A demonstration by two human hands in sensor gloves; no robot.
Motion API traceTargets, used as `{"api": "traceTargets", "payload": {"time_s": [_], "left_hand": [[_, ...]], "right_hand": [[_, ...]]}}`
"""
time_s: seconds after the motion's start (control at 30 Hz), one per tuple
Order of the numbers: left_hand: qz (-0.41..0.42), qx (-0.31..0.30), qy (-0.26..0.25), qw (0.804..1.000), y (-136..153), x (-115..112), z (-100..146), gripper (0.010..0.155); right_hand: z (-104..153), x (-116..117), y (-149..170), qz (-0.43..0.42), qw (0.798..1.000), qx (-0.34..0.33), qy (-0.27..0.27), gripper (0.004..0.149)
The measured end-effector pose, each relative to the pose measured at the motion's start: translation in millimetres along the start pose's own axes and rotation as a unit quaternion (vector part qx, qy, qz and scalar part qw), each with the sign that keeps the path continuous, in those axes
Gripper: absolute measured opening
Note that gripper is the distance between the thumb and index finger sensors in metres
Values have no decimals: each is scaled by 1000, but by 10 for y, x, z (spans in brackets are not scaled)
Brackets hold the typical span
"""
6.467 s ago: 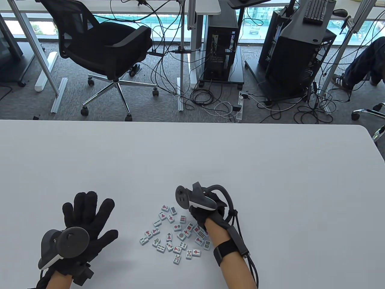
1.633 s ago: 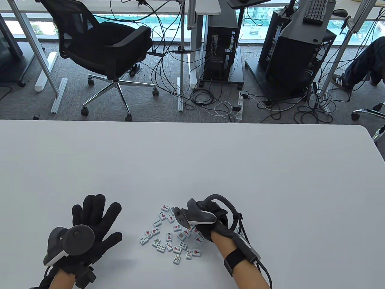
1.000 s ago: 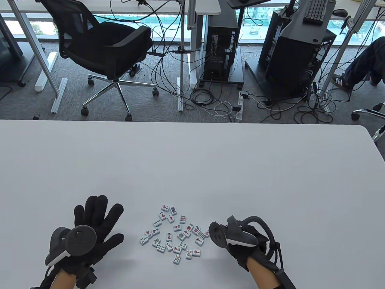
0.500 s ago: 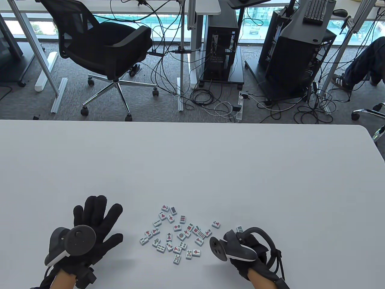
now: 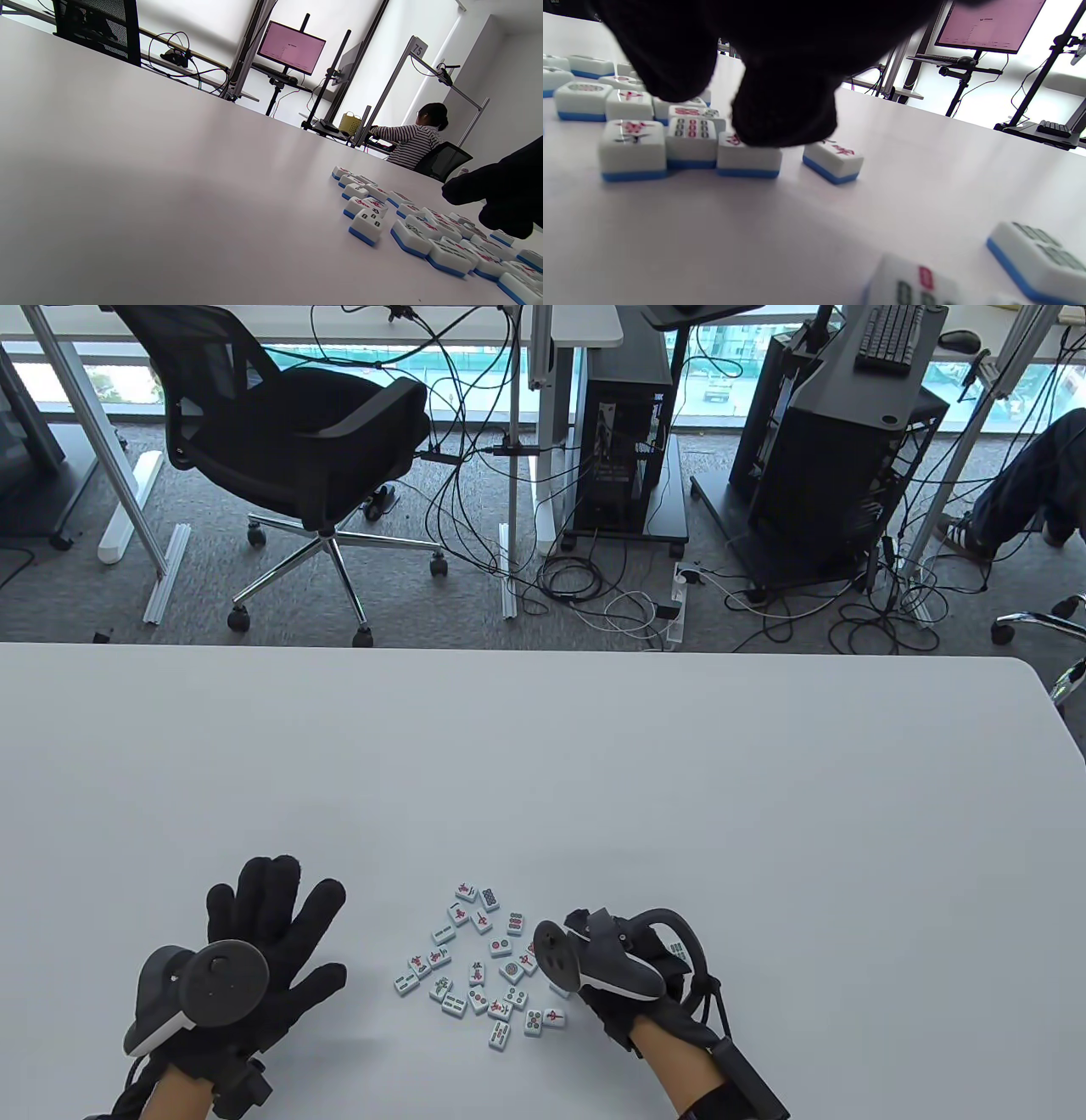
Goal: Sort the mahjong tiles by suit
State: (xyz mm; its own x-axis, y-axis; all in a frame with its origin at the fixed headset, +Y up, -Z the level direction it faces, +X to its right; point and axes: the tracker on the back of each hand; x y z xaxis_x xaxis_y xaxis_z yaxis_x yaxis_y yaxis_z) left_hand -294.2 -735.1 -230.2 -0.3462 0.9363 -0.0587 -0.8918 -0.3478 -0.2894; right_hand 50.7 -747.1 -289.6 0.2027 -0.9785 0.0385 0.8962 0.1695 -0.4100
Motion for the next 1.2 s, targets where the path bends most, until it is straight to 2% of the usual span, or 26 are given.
{"api": "traceTargets", "payload": {"time_s": [0.33, 0.73, 0.9, 0.97, 1.03, 1.2], "left_hand": [[1, 0, 2, 1000, 2, -6, -3, 80], [0, 0, 6, 1000, -2, -11, -5, 80], [-1, 0, 6, 1000, -1, -11, -5, 79], [-1, 0, 6, 1000, -1, -12, -5, 79], [-1, 0, 6, 1000, -2, -12, -6, 79], [-3, 0, 6, 1000, -6, -14, -4, 79]], "right_hand": [[-26, 75, -37, 42, 999, 10, 3, 61], [371, 133, 34, 60, 998, -6, 19, 61], [534, 83, 73, 51, 997, -62, 24, 57], [567, 63, 81, 40, 995, -95, -4, 56], [596, 64, 66, 55, 993, -104, -23, 56], [587, 121, -4, 92, 988, -119, -20, 55]]}}
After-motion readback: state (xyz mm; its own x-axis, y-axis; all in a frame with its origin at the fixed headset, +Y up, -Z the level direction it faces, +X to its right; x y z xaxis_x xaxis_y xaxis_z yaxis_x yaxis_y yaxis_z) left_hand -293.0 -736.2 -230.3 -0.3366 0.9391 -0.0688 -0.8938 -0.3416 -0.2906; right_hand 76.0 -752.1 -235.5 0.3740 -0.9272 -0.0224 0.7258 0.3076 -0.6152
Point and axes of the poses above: the tracker on the back of each hand, its own y axis roughly to the little-finger side, its own z axis roughly from the fingertips to the wrist, x = y × z, and after that the axes turned 2 degrees about -z, right-handed
